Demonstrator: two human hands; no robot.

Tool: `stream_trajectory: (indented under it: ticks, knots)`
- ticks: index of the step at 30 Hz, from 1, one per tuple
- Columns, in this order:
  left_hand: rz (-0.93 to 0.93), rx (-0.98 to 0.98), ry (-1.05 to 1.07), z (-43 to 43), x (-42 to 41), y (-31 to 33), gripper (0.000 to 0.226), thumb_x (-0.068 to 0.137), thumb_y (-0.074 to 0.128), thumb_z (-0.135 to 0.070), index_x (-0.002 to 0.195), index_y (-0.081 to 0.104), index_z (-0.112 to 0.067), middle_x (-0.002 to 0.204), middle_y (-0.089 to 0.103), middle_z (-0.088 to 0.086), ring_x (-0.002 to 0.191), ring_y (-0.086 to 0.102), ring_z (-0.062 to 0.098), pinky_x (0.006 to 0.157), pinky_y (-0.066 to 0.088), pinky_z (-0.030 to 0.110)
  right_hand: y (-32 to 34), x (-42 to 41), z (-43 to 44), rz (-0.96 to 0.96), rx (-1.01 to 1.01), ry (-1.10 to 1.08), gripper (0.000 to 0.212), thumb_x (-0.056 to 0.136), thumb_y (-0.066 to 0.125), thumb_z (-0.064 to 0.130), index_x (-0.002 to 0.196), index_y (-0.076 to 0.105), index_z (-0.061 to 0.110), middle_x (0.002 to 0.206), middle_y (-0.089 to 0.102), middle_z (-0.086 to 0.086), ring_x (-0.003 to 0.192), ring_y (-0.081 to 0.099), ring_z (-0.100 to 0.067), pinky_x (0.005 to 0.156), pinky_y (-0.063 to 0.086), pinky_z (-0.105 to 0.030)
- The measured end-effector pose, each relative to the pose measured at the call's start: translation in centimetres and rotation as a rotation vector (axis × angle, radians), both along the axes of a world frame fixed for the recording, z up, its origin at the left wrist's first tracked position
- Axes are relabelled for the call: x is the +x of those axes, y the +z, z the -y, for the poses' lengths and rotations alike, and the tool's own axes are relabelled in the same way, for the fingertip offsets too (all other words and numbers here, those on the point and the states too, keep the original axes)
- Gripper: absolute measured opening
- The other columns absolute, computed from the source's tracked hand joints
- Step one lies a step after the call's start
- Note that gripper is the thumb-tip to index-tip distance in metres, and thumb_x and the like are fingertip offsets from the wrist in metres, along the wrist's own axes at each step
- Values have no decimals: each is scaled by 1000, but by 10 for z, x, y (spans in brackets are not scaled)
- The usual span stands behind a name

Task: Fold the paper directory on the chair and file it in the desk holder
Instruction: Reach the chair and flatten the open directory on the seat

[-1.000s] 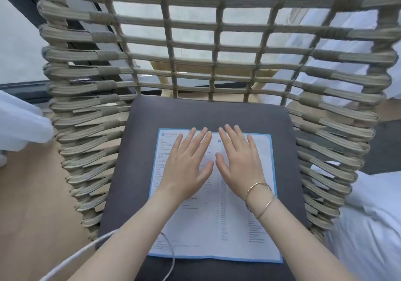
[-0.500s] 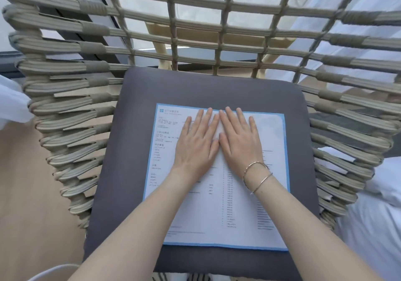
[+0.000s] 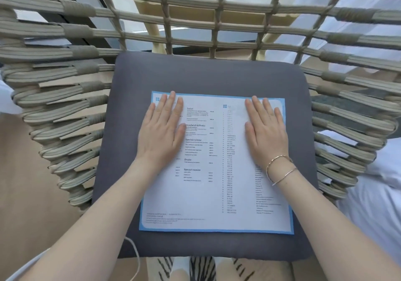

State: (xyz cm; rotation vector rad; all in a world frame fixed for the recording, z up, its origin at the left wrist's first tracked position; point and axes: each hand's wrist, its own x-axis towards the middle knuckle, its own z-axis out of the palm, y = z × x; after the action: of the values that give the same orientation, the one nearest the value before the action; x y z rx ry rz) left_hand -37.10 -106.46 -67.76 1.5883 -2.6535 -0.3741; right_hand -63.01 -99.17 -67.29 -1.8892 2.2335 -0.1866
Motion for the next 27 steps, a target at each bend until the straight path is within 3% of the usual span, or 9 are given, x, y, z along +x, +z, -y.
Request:
stream_trajectory:
  ticks: [12,17,27]
  knots:
    - [-28,-15,5,-8,-4,22,59,99,24,-35,153,22,-9,161,20,14,148,16,31,119,6,45,20,8,-3,4,-2,-28,53,99,33,25,152,30,15,159,28,-7,149,18,-31,120,9,-48]
    - [-148,-35,-89,-66,-15,33,58,98,36,-28,152,25,-9,160,23,12,148,18,31,120,8,47,34,49,-43,63,-55,-27,54,98,32,26,151,32,13,159,30,-7,148,20,-30,120,11,-48]
    - [-104,4,-185,-139,-19,1,55,101,33,-30,151,27,-9,159,25,9,148,19,25,120,15,44,5,96,-101,35,33,81,54,97,37,27,150,33,15,158,32,-4,148,23,-27,120,13,-46]
